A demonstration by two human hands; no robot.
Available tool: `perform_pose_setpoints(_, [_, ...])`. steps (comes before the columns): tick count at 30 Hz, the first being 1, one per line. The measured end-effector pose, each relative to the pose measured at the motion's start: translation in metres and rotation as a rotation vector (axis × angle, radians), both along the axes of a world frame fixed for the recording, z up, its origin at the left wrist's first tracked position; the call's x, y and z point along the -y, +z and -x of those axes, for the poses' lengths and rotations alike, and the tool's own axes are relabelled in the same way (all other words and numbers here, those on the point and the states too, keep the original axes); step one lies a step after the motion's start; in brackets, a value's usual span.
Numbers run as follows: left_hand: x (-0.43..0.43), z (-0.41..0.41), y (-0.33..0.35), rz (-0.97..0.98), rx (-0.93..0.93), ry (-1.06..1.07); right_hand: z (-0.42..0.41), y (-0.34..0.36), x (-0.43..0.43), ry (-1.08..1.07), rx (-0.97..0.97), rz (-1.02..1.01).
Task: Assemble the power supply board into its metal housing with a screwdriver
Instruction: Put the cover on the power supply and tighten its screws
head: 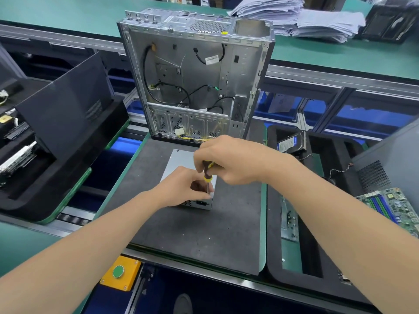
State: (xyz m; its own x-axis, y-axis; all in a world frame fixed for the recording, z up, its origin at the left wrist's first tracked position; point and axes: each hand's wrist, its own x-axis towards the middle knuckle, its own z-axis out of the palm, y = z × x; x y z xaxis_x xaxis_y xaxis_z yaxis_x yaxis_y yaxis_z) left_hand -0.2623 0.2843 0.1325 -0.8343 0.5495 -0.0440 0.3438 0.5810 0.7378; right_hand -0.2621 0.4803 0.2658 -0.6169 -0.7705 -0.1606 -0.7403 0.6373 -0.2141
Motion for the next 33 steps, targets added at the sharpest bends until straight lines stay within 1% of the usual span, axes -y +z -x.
perform_pose_setpoints(1, [0.001, 0.0, -0.001, -0.009, 0.001, 0.001, 0.0, -0.001, 0.002, -0.045, -0.023, -0.01])
perform_pose_setpoints(3, [0.002, -0.001, -0.003, -0.024, 0.01, 0.015, 0.0, -0.006, 0.009, -0.151, -0.143, -0.036])
perform_pose_setpoints(7, [0.0, -0.003, -0.01, -0.108, 0.079, 0.065, -0.005, -0.017, 0.021, -0.418, -0.328, -0.1])
perform_pose_setpoints(9, [0.0, -0.003, -0.012, -0.145, 0.086, 0.081, -0.008, -0.018, 0.022, -0.462, -0.396, -0.074])
perform_pose_setpoints(10, [0.0, -0.003, -0.013, -0.151, 0.078, 0.081, -0.008, -0.017, 0.02, -0.441, -0.38, -0.045])
perform_pose_setpoints(11, [0.0, -0.003, -0.013, -0.146, 0.068, 0.075, -0.007, -0.016, 0.016, -0.388, -0.324, -0.021])
perform_pose_setpoints(14, [0.001, -0.001, -0.014, -0.118, 0.046, 0.059, -0.005, -0.002, 0.003, -0.068, -0.082, 0.023])
perform_pose_setpoints(15, [0.001, -0.002, -0.014, -0.126, 0.052, 0.06, -0.004, 0.002, 0.001, -0.008, -0.031, 0.006])
perform_pose_setpoints(16, [0.002, -0.002, -0.015, -0.137, 0.059, 0.066, -0.003, 0.001, 0.001, 0.009, -0.009, 0.003])
perform_pose_setpoints(17, [0.002, -0.002, -0.016, -0.146, 0.064, 0.07, -0.003, 0.0, 0.002, -0.025, -0.009, -0.005])
perform_pose_setpoints(18, [0.002, -0.002, -0.016, -0.151, 0.067, 0.071, -0.003, -0.002, 0.005, -0.074, -0.049, 0.01])
perform_pose_setpoints(20, [0.002, -0.003, -0.015, -0.161, 0.075, 0.067, -0.002, -0.01, 0.011, -0.197, -0.181, -0.015])
perform_pose_setpoints(23, [0.001, -0.003, -0.015, -0.182, 0.085, 0.066, -0.007, -0.016, 0.019, -0.433, -0.323, -0.051])
perform_pose_setpoints(25, [0.001, -0.003, -0.015, -0.188, 0.082, 0.063, -0.01, -0.018, 0.022, -0.475, -0.416, -0.045])
perform_pose_setpoints(27, [0.001, -0.003, -0.015, -0.179, 0.069, 0.056, -0.012, -0.017, 0.018, -0.381, -0.404, -0.024])
perform_pose_setpoints(28, [0.001, -0.003, -0.015, -0.169, 0.057, 0.058, -0.011, -0.016, 0.014, -0.275, -0.353, -0.017])
perform_pose_setpoints(30, [0.002, -0.002, -0.016, -0.153, 0.055, 0.07, -0.009, -0.007, 0.005, -0.051, -0.178, 0.011])
perform_pose_setpoints(31, [0.002, -0.002, -0.016, -0.158, 0.072, 0.075, -0.008, -0.003, 0.002, 0.015, -0.103, 0.006])
perform_pose_setpoints(32, [0.003, -0.002, -0.017, -0.162, 0.086, 0.073, -0.006, -0.002, 0.0, 0.036, -0.05, -0.005])
perform_pose_setpoints(33, [0.003, -0.001, -0.017, -0.168, 0.09, 0.064, -0.006, -0.002, 0.001, 0.014, -0.029, -0.022])
